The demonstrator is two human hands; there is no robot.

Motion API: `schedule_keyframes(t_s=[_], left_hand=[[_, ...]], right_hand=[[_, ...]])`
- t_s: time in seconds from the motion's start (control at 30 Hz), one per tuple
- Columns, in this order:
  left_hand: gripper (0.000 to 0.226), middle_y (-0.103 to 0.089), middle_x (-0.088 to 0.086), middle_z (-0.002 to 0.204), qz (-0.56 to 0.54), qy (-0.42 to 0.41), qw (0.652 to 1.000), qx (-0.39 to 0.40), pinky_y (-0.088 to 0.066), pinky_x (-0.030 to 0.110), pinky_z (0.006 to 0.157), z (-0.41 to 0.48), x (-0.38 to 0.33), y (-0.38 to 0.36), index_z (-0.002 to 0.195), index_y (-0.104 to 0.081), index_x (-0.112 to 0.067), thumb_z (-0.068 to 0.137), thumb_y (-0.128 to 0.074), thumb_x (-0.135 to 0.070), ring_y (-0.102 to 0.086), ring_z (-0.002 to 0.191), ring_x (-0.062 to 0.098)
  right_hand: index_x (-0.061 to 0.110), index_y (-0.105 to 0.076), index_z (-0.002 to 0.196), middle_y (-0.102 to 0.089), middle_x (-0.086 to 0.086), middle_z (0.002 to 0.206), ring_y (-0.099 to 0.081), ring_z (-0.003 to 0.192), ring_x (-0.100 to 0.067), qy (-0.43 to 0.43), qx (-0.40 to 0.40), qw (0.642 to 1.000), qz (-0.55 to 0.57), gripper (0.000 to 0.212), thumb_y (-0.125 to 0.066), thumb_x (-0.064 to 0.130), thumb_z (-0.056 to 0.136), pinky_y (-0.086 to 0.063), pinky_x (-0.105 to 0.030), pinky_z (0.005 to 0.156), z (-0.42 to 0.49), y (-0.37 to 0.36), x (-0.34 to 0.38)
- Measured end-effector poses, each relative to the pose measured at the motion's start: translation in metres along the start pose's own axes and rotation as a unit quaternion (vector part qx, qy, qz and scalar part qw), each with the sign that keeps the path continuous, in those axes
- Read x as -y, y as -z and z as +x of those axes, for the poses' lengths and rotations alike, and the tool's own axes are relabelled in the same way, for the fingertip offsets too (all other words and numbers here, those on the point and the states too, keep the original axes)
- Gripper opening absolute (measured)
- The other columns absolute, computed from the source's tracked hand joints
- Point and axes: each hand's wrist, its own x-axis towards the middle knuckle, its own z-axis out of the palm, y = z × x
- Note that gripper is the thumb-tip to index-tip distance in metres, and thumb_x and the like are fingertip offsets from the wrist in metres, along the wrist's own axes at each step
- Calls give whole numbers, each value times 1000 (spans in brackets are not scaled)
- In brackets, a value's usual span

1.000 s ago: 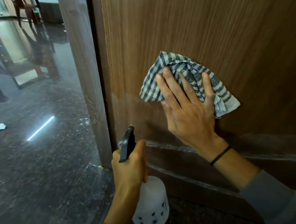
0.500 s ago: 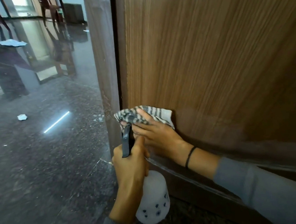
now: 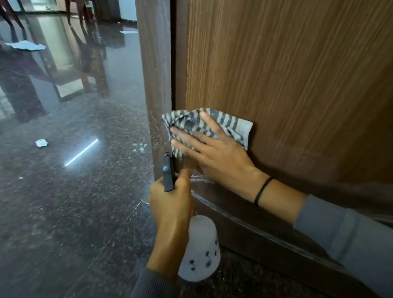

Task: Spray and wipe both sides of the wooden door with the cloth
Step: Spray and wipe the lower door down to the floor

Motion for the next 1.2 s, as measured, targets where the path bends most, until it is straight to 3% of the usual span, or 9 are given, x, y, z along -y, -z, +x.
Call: schedule_keyframes(t_s=[0.1,0.2,0.33,0.4,0.53,0.7,0.8,1.03,1.2], left_hand=[[29,-43,12,56,-10,4,1000,15,-36,30,43,-1,1,-6,70,-56,-7,95,-64,-20,-37,37,17],[34,-46,8,53,-9,8,999,31,-37,31,45,0,7,-11,67,-56,-7,95,-66,-23,-39,36,17],[33,-47,7,54,-7,14,999,48,-37,29,43,1,11,-15,64,-54,-7,94,-65,-17,-39,35,14],[33,-47,7,52,1,15,999,50,-38,29,43,2,13,-17,63,-55,-7,93,-66,-15,-40,36,15],[30,-45,10,54,26,12,998,57,-40,29,44,3,17,-24,66,-52,-6,91,-66,-15,-41,40,19],[37,-46,10,54,30,10,998,50,-41,37,49,1,20,-36,69,-57,1,83,-66,-32,-43,50,25],[35,-49,8,52,22,-1,998,60,-43,33,48,-1,20,-45,69,-59,-2,91,-68,-28,-47,48,24],[27,-45,8,56,1,17,997,79,-40,33,49,2,23,-39,73,-56,-4,91,-67,-20,-41,45,18],[29,-47,11,57,40,0,996,77,-39,30,46,-4,20,-32,69,-55,-5,91,-67,-19,-42,43,20]], right_hand=[[15,-9,162,-3,-7,170,-25,152,-22,47,45,997,31,68,-36,28,102,13,-60,121,-19,-4,7],[15,-4,163,0,-8,170,-18,155,-25,56,76,995,35,73,-41,30,101,9,-58,123,-51,2,-6],[18,-8,163,-2,-4,170,-46,141,-21,-7,65,996,55,72,-43,27,100,-12,-54,126,-87,16,-30],[20,-7,163,-2,-1,171,-50,138,-18,-42,57,995,70,70,-41,27,102,-16,-53,125,-88,19,-29],[21,-9,163,-2,0,171,-34,148,-17,-68,48,993,88,78,-51,23,97,-5,-53,126,-64,15,-8],[21,-14,162,-4,-3,171,-26,151,-15,-12,13,999,33,63,-36,28,103,-6,-53,126,-38,9,4],[18,-14,161,-5,-9,169,-14,154,-25,41,49,998,30,70,-45,28,99,1,-56,125,-63,9,-15],[21,-17,162,-13,-4,169,-49,137,-21,35,120,992,14,77,-52,30,95,-12,-55,125,-155,29,-62],[19,-15,162,-13,-3,170,-43,138,-20,-19,95,995,36,74,-48,25,97,-13,-54,126,-117,22,-36]])
